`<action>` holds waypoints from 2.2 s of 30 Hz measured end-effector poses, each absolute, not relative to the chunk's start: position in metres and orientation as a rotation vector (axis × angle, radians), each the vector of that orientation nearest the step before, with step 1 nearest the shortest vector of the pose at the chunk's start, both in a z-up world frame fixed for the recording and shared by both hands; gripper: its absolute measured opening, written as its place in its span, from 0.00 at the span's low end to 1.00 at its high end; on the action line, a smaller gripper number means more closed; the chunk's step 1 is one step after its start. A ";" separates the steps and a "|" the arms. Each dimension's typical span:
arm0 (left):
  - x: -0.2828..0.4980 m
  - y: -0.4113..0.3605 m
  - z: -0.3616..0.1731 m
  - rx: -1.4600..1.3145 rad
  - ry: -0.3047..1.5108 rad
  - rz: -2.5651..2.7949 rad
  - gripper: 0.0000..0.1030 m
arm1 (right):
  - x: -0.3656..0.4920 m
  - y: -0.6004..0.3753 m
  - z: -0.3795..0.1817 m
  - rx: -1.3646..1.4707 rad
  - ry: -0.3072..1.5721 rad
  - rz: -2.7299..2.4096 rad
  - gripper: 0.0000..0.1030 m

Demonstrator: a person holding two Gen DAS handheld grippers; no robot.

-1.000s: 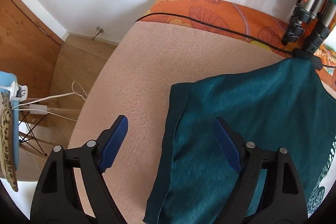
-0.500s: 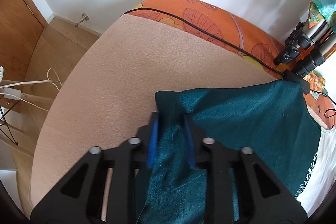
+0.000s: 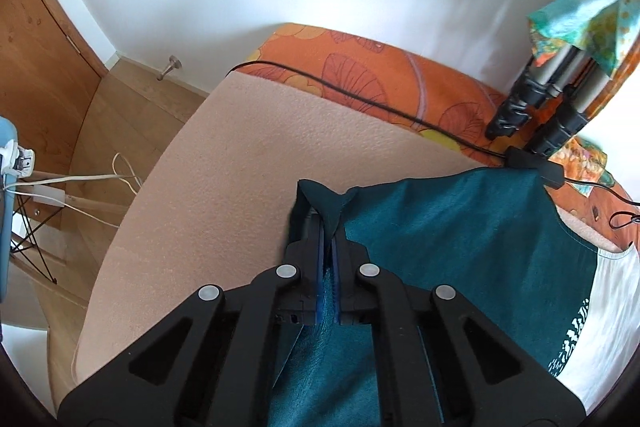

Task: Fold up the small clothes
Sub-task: 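Fold the dark green side panel inward over the print with both grippers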

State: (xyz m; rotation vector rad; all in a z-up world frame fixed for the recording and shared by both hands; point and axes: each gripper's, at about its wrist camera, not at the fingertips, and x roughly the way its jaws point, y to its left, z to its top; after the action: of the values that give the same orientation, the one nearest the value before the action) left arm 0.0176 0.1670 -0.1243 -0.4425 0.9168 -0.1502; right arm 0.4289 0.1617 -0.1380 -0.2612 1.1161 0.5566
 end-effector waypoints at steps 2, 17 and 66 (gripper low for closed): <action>0.016 0.170 -0.130 -0.422 0.955 -0.105 0.05 | 0.431 0.159 -0.139 -0.239 1.121 0.556 0.04; 0.025 0.138 -0.148 -0.223 0.977 -0.122 0.00 | 0.425 0.146 -0.131 -0.195 1.111 0.579 0.04; 0.060 0.012 -0.128 -0.165 0.956 -0.561 0.00 | 0.373 -0.032 -0.127 -0.254 1.271 0.700 0.43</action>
State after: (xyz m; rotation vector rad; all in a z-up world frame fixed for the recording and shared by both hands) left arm 0.0598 0.0116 -0.1277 -0.1645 0.9561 -0.5612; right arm 0.3725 -0.0322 -0.1272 -0.2542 1.2711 0.7004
